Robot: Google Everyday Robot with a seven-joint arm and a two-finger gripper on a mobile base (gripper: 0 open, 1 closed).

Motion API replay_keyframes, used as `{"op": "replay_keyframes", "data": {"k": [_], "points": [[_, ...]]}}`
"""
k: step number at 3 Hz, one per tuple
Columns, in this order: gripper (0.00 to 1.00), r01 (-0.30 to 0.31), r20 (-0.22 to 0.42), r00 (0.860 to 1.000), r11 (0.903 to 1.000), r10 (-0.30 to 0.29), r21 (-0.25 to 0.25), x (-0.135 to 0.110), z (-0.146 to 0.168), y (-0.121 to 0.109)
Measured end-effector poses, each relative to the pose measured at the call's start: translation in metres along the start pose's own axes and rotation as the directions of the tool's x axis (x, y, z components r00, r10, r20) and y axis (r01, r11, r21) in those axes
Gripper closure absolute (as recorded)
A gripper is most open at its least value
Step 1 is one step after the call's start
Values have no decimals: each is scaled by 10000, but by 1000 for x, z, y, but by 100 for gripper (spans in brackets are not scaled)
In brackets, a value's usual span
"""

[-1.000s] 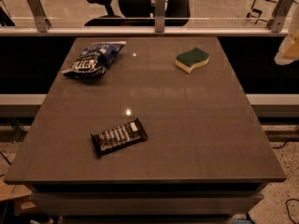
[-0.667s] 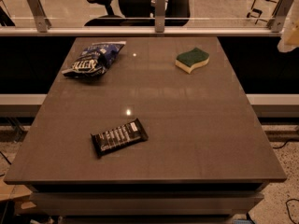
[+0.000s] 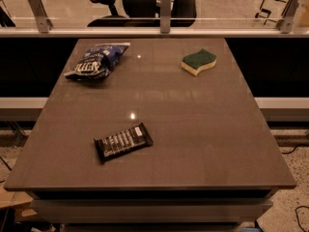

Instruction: Pick sponge

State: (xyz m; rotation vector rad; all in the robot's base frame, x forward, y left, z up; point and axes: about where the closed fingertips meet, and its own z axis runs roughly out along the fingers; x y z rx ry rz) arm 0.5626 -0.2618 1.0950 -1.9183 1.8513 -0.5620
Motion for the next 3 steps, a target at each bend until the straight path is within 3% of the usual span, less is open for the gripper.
{"op": "replay_keyframes", "data": {"k": [2, 3], "points": [[0, 1311, -1184, 9831, 9883, -1398, -779, -14, 30, -31], [0, 1758, -1043, 9765, 9770, -1886, -1209, -29, 57, -37]]}}
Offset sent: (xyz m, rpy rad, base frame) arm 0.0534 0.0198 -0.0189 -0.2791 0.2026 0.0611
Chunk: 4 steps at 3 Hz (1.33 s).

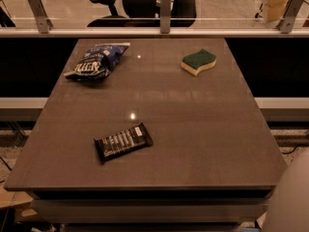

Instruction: Pick sponge

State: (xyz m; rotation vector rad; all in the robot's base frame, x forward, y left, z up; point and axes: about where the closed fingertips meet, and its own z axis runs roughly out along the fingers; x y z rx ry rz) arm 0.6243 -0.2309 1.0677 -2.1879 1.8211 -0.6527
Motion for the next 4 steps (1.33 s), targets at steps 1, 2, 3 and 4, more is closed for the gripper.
{"op": "replay_keyframes", "data": {"k": [1, 2, 3, 4], "points": [[0, -14, -2, 10000, 9994, 14, 354, 0, 1, -9], [0, -11, -1, 10000, 9992, 11, 408, 0, 1, -10], [0, -184, 1, 9998, 9984, 184, 528, 5, 11, -20], [0, -702, 297, 9971, 9975, 706, -118, 16, 48, -12]]}}
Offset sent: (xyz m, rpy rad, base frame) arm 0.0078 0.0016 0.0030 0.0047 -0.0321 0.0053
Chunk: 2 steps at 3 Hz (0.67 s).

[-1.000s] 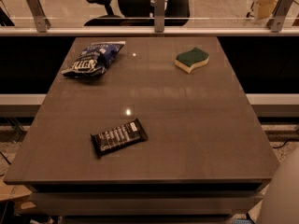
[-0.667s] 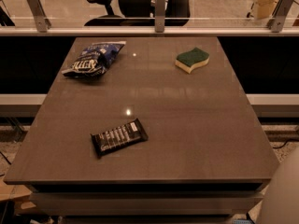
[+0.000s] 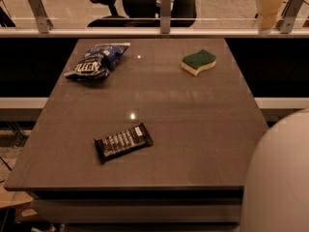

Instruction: Pick sponge

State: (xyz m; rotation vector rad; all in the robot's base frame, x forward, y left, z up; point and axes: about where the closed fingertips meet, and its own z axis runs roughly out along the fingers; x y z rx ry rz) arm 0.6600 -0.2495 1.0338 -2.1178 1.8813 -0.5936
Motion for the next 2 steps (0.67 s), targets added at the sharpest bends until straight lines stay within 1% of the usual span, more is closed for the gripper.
{"op": "replay_keyframes", "data": {"k": [1, 2], "points": [[0, -261, 291, 9992, 9984, 276, -508, 5, 31, 5], [0, -160, 570, 9982, 9967, 206, -791, 2, 49, 6]]}}
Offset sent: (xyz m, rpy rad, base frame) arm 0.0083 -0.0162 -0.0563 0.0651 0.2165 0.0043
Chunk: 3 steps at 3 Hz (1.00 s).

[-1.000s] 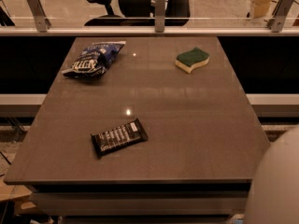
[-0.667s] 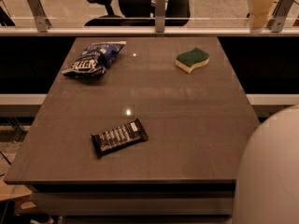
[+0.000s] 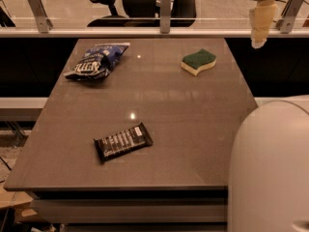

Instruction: Pick sponge

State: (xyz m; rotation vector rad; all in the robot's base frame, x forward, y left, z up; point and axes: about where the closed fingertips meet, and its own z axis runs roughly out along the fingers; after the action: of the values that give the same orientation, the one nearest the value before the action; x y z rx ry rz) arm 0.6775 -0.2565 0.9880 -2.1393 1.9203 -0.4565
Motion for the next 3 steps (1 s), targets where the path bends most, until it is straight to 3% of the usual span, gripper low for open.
{"op": "replay_keyframes", "data": {"k": [1, 3], "points": [[0, 346, 338, 9988, 9993, -341, -158, -8, 12, -3], [0, 1815, 1168, 9772, 9830, -1771, -276, -36, 43, -14]]}}
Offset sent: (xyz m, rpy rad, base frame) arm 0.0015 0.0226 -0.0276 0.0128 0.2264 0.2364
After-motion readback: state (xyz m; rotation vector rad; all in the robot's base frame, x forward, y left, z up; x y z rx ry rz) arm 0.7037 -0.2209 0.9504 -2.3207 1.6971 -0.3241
